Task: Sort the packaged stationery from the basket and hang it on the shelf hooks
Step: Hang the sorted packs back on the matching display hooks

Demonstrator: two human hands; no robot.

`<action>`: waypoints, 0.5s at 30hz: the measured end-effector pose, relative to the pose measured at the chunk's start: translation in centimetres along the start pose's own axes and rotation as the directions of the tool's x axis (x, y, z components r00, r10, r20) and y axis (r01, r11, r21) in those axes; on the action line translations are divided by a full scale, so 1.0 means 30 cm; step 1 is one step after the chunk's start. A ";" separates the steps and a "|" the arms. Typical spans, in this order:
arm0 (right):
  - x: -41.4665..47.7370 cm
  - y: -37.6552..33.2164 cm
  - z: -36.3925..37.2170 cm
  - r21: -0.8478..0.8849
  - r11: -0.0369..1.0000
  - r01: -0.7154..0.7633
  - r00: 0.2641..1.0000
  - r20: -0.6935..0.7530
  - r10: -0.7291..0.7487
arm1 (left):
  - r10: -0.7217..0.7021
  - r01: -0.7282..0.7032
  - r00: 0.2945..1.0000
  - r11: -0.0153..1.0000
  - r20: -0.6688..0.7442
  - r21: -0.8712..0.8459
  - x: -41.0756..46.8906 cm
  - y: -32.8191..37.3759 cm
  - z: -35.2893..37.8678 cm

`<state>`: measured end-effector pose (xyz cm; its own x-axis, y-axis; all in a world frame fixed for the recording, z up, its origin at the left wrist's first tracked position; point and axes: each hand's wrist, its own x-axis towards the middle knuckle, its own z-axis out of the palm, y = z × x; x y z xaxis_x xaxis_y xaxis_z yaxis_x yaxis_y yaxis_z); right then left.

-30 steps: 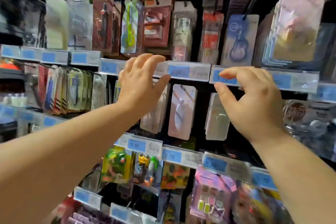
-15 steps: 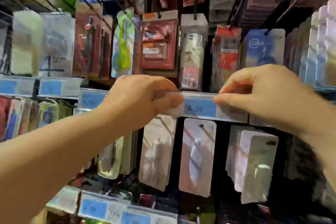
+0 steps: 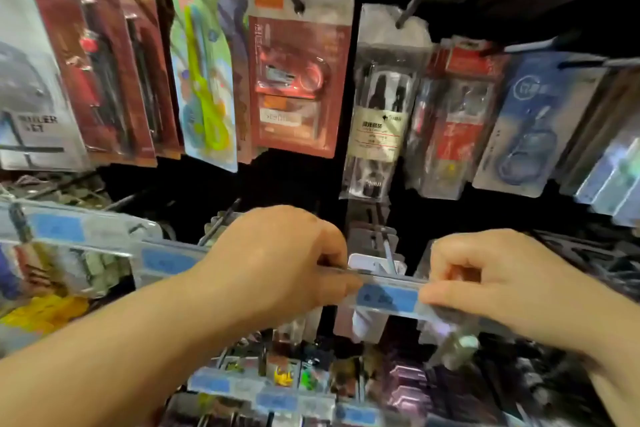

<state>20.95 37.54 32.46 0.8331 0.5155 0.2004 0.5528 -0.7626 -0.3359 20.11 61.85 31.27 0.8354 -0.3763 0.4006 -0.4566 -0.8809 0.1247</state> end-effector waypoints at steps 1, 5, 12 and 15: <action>0.009 -0.003 -0.011 0.035 0.999 -0.032 0.999 0.028 0.031 | -0.014 0.014 1.000 1.000 0.027 0.009 0.009 0.001 -0.020; 0.018 -0.001 -0.014 0.041 0.986 -0.159 0.982 0.109 0.154 | -0.060 0.050 0.989 0.995 0.132 0.081 0.010 0.020 -0.033; -0.042 -0.130 -0.073 -0.026 0.951 -0.309 0.925 0.226 0.307 | -0.157 0.095 0.956 0.965 0.250 0.243 -0.065 0.118 -0.161; -0.076 -0.207 -0.152 -0.087 0.957 -0.278 0.958 0.048 0.283 | -0.056 0.071 0.995 0.978 -0.083 0.199 -0.029 0.123 -0.320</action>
<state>15.69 39.32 38.27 0.9535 0.2968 0.0531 0.2988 -0.9068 -0.2974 14.76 61.68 40.08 0.8312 -0.3015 0.4671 -0.3260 -0.9449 -0.0297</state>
